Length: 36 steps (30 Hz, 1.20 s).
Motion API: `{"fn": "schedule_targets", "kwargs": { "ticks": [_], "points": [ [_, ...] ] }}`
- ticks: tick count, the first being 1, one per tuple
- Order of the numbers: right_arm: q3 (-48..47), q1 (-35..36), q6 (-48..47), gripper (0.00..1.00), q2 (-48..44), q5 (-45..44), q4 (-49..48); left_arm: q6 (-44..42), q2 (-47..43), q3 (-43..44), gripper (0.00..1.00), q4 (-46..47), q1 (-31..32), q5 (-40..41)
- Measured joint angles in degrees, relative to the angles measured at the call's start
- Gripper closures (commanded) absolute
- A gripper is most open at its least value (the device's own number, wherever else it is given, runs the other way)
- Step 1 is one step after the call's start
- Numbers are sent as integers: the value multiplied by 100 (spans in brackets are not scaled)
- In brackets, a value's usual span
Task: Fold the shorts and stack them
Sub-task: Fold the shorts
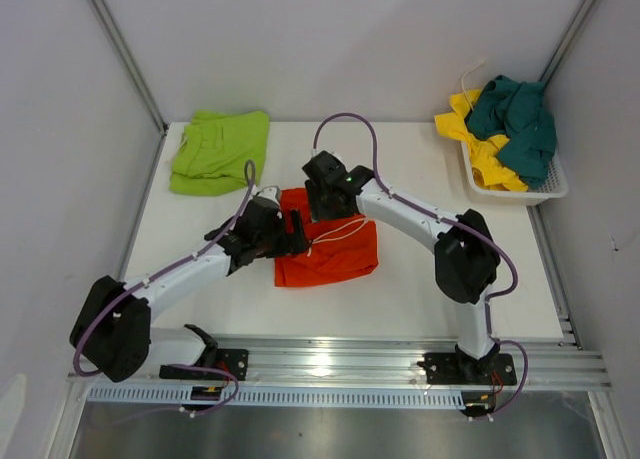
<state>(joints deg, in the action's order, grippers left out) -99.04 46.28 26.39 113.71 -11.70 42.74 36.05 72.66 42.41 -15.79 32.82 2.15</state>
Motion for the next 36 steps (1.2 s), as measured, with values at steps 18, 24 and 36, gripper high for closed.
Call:
{"fn": "schedule_targets", "kwargs": {
  "ticks": [18, 24, 36],
  "points": [
    [-4, 0, -195, 100, 227, -186, -883, -136, 949, 151, 33, 597, -22, 17],
    [-7, 70, -387, 100, 282, -92, -1257, -162, 968, 17, 37, 776, -22, 17],
    [39, -68, -492, 100, 605, 1716, -2564, -168, 968, -439, 41, 1174, -33, 13]
  ]
}}
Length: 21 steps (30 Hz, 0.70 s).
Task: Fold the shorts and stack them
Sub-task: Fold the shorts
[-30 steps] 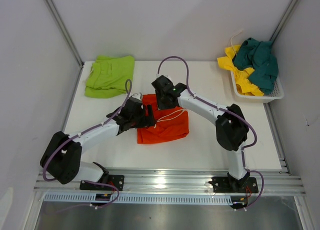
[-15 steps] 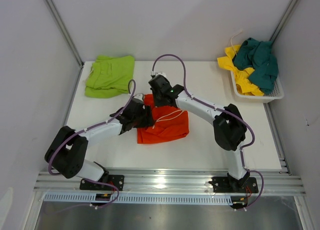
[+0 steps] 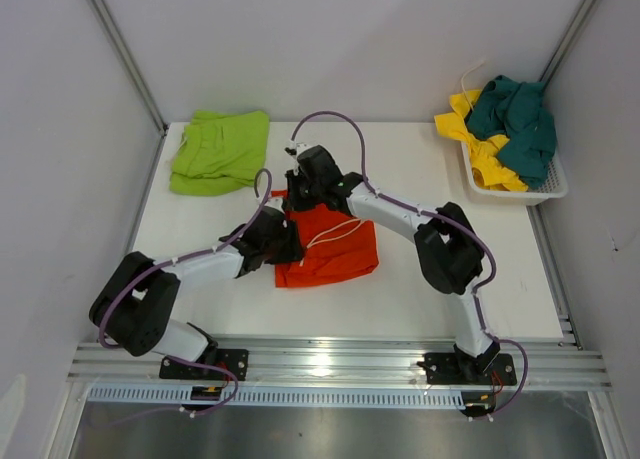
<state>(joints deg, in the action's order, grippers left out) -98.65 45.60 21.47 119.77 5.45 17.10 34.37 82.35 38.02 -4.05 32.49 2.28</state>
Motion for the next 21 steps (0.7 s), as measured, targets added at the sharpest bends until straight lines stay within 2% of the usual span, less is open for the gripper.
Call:
{"fn": "schedule_targets", "kwargs": {
  "ticks": [6, 7, 8, 12, 21],
  "points": [
    [98, -223, 273, 100, 470, 1432, -1207, 9, 0, -326, 42, 514, 0, -61],
    [118, -256, 295, 98, 544, 1572, -1373, 9, 0, -363, 42, 568, 0, -81],
    [138, -289, 323, 85, 599, 1687, -1486, 11, 0, -385, 42, 608, 0, -94],
    [437, -496, 533, 77, 610, 2103, -2048, 15, 0, -444, 42, 726, -2, -103],
    [2267, -1370, 1023, 77, -660, 2492, -3056, 76, -83, -498, 40, 780, -48, -221]
  ]
}}
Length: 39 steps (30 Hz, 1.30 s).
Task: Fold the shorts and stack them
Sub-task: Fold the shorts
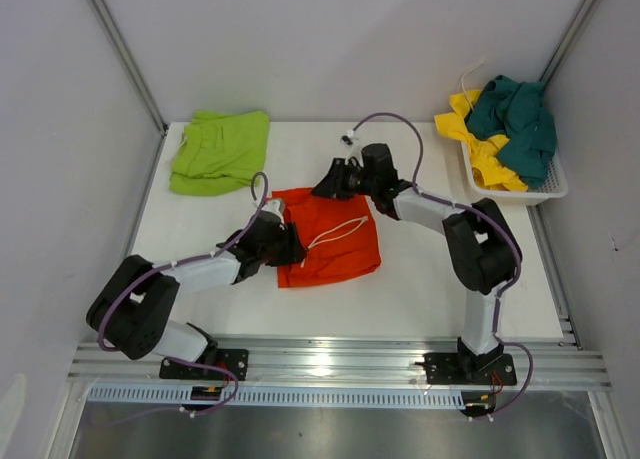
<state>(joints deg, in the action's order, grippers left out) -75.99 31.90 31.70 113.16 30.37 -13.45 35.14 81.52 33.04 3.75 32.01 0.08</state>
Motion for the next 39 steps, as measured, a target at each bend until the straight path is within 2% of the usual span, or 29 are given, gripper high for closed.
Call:
{"fn": "schedule_targets", "kwargs": {
  "ticks": [3, 8, 13, 17, 23, 25, 32, 35, 36, 38, 39],
  "points": [
    [428, -251, 262, 80, -297, 232, -586, 7, -146, -11, 39, -48, -28, -63],
    [802, -345, 780, 85, -186, 590, -1384, 46, -520, -24, 38, -155, -50, -98],
    [826, -262, 1633, 89, 610, 992, -2645, 48, -656, -24, 38, -186, -66, -98],
    [772, -74, 2085, 90, 1296, 1080, -3084, 48, -656, -42, 38, -278, -70, -92],
    [188, 264, 1937, 87, 1753, 678, -2291, 37, -848, -72, 38, -651, -70, 120],
    [-55, 358, 1705, 85, 1766, 380, -1784, 22, -1088, -72, 37, -846, -70, 273],
    [-197, 411, 1222, 77, 1622, -177, -981, -68, -1790, -57, 33, -1364, -70, 686],
    [-225, 398, 1034, 68, 1423, -295, -605, -76, -1808, 0, 27, -1576, -70, 837],
    [-238, 387, 970, 60, 1346, -315, -487, -76, -1808, 9, 23, -1613, -70, 866],
    [-247, 354, 872, 55, 1156, -350, -310, -72, -1805, 20, 19, -1650, -81, 881],
    [-247, 332, 824, 52, 1040, -361, -219, -68, -1801, 20, 14, -1657, -94, 874]
  ]
}}
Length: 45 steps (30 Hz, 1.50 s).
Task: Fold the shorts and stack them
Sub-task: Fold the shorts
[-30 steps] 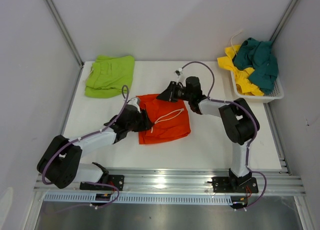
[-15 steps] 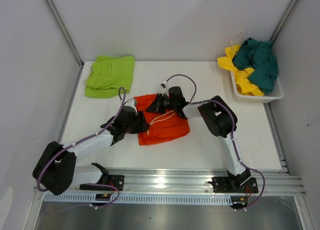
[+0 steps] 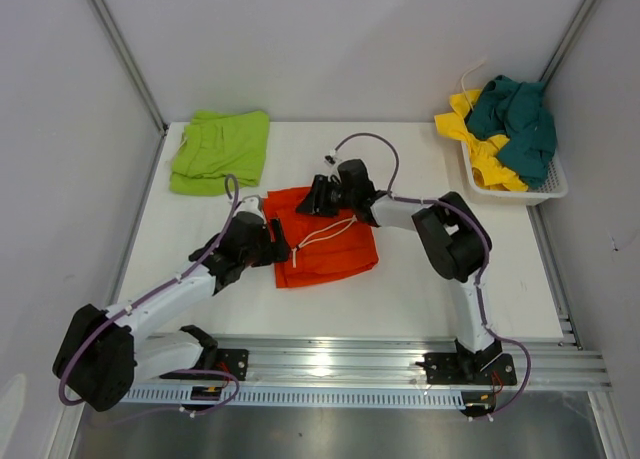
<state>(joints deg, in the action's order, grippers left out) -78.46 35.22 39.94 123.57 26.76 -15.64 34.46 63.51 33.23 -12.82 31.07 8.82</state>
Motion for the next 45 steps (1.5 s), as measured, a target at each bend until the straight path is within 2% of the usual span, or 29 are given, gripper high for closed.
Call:
{"fn": "schedule_targets", "kwargs": {
  "ticks": [5, 9, 14, 20, 22, 24, 30, 35, 40, 45],
  "points": [
    [0, -120, -264, 44, -706, -17, 372, 24, 24, -96, 1, 186, -232, -184],
    [175, -258, -485, 31, -1263, 24, 592, 63, 125, -354, 1, 452, -387, -398],
    [859, -608, -769, 30, -1882, 144, 898, 68, 398, -507, 1, 678, -636, -662],
    [1327, -1178, -1233, 27, -2201, 225, 1578, 72, 822, -487, 1, 1038, -881, -1001],
    [1510, -1346, -1353, 13, -2321, 262, 1716, 107, 1012, -435, 1, 1180, -907, -1091],
    [1655, -1497, -1473, 9, -2380, 330, 1792, 164, 1193, -378, 1, 1353, -914, -1213],
    [1781, -1788, -1694, 9, -2291, 562, 1834, 365, 1246, -376, 1, 1674, -914, -1427],
    [1305, -1943, -1759, 9, -1620, 778, 1659, 468, 951, -466, 1, 1690, -914, -1460],
    [739, -2006, -1755, 11, -813, 909, 1443, 562, 72, -907, 1, 1478, -914, -1300],
    [483, -2006, -1707, 16, -446, 1091, 1134, 560, -938, -1010, 1, 931, -914, -922]
  ]
}}
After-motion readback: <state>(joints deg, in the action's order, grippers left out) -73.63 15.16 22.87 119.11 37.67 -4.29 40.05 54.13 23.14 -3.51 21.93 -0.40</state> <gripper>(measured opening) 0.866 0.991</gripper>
